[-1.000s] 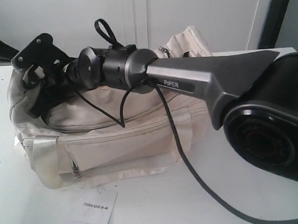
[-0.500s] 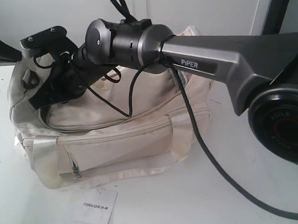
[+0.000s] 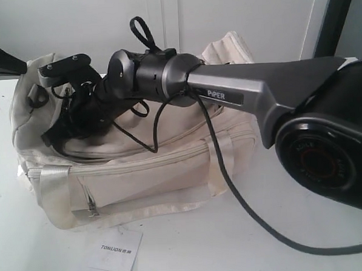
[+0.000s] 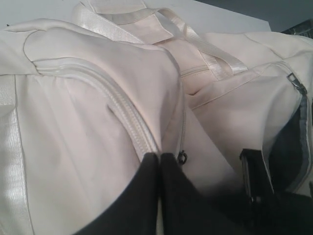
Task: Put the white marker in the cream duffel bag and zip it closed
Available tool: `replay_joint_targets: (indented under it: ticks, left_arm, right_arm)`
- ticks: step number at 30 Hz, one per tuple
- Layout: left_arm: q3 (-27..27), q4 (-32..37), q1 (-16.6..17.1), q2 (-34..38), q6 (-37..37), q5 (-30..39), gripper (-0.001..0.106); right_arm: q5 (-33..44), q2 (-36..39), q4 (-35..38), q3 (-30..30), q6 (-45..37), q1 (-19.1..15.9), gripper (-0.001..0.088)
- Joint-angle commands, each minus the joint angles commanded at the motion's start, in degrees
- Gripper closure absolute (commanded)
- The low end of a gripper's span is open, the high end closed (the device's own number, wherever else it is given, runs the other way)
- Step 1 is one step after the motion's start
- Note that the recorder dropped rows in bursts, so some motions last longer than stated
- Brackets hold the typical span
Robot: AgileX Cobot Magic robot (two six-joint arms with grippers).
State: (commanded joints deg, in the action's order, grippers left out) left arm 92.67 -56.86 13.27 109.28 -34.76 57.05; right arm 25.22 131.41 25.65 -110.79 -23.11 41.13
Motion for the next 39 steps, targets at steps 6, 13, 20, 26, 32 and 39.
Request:
replay_joint_targets:
  ticks: [6, 13, 20, 26, 32, 39]
  left_arm:
    - [0.0, 0.0, 0.0, 0.0, 0.0, 0.1, 0.105]
    - [0.0, 0.3, 0.0, 0.0, 0.0, 0.3, 0.105]
    - [0.0, 0.3, 0.0, 0.0, -0.2, 0.3, 0.105]
    - [0.0, 0.3, 0.0, 0.0, -0.2, 0.3, 0.105]
    - [0.0, 0.3, 0.0, 0.0, -0.2, 0.3, 0.105]
    - [0.0, 0.3, 0.0, 0.0, -0.2, 0.3, 0.105]
  right_arm:
    - [-0.3, 0.0, 0.4, 0.0, -0.6, -1.2, 0.0622]
    - [-1.8, -0.1, -9.1, 0.0, -1.3, -1.8, 0.0624]
    - [7.5, -3.7, -3.9, 0.0, -6.9, -1.6, 0.0624]
    - [9.6, -6.8, 12.9, 0.0, -19.9, -1.1, 0.0624]
    - [6.4, -2.8, 13.4, 0.0, -20.5, -0.1, 0.0608]
    - [4.1, 0.2, 13.2, 0.0, -20.6, -0.1, 0.0470]
